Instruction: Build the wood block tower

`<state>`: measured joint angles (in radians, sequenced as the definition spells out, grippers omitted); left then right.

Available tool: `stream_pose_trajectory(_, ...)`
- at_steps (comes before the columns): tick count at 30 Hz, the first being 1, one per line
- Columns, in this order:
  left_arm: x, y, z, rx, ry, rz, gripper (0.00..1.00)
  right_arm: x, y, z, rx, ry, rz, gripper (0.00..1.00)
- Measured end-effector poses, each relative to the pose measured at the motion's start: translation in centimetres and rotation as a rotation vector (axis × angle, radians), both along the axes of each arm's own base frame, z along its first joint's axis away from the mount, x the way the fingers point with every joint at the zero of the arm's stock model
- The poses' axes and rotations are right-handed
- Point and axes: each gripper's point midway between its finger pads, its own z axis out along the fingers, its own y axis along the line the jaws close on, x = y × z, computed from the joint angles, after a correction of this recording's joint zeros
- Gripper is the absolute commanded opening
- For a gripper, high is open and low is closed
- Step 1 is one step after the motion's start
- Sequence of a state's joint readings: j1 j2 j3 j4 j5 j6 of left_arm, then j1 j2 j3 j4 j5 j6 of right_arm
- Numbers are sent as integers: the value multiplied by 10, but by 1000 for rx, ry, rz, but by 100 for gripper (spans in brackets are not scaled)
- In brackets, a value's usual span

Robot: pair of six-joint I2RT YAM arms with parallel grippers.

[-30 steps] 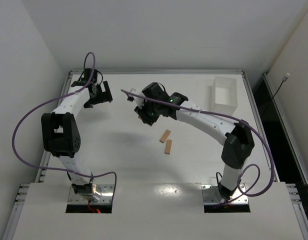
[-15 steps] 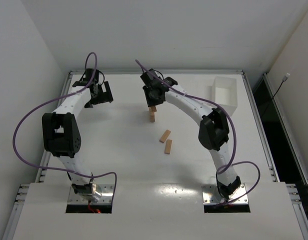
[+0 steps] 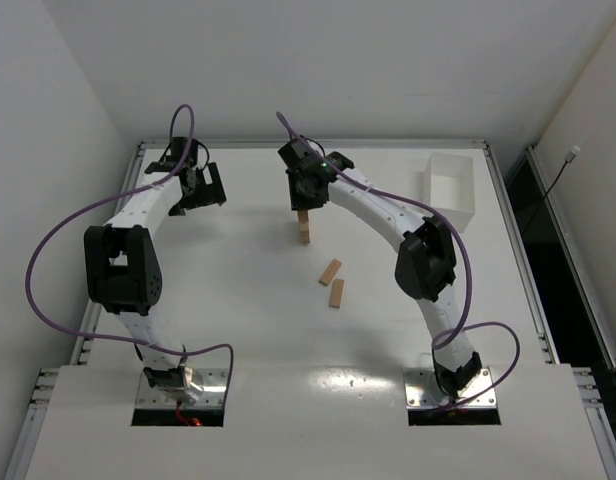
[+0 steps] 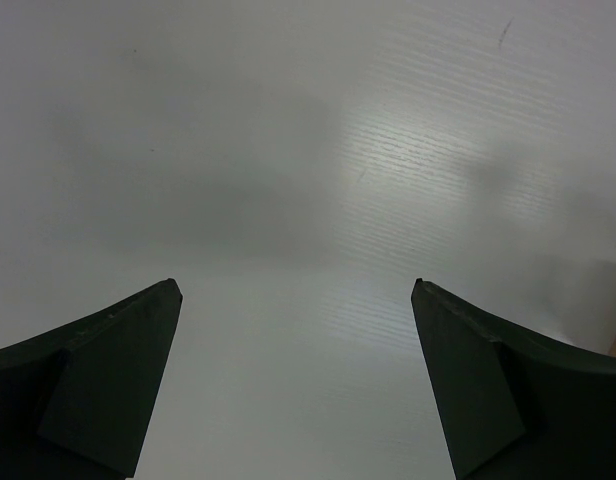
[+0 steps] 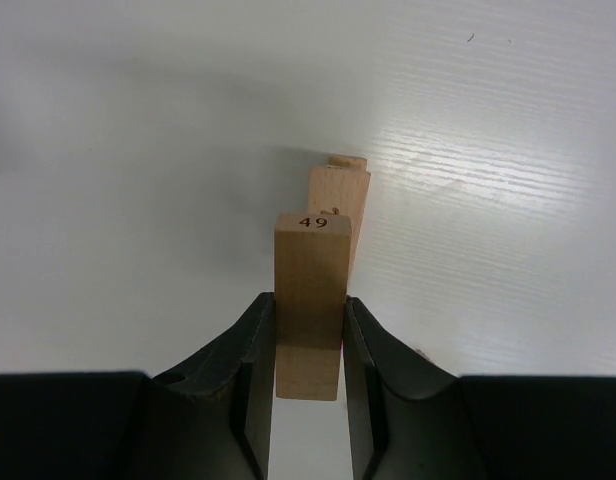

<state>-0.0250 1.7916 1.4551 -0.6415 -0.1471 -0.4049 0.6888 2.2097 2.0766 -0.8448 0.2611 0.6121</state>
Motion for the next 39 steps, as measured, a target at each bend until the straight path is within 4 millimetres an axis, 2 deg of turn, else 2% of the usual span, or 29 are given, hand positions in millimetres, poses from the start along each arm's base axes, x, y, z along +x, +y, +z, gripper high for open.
stream_pose_trajectory(7, 0, 0, 0, 0, 0, 0, 100, 2, 3, -4, 9, 7, -17, 0)
stream_pose_trajectory(24, 1, 0, -4, 0, 10, 0, 100, 8, -2, -42, -41, 51, -27, 1)
stream_pose_trajectory(31, 3, 0, -6, 0, 14, 0, 100, 10, -4, -45, -49, 54, -30, 11)
stream_pose_trajectory(37, 2, 0, -7, 0, 20, 0, 100, 11, -6, -51, -53, 64, -27, 11)
stream_pose_trajectory(39, 3, 0, -7, 0, 19, 0, 100, 11, -6, -51, -52, 65, -24, 22)
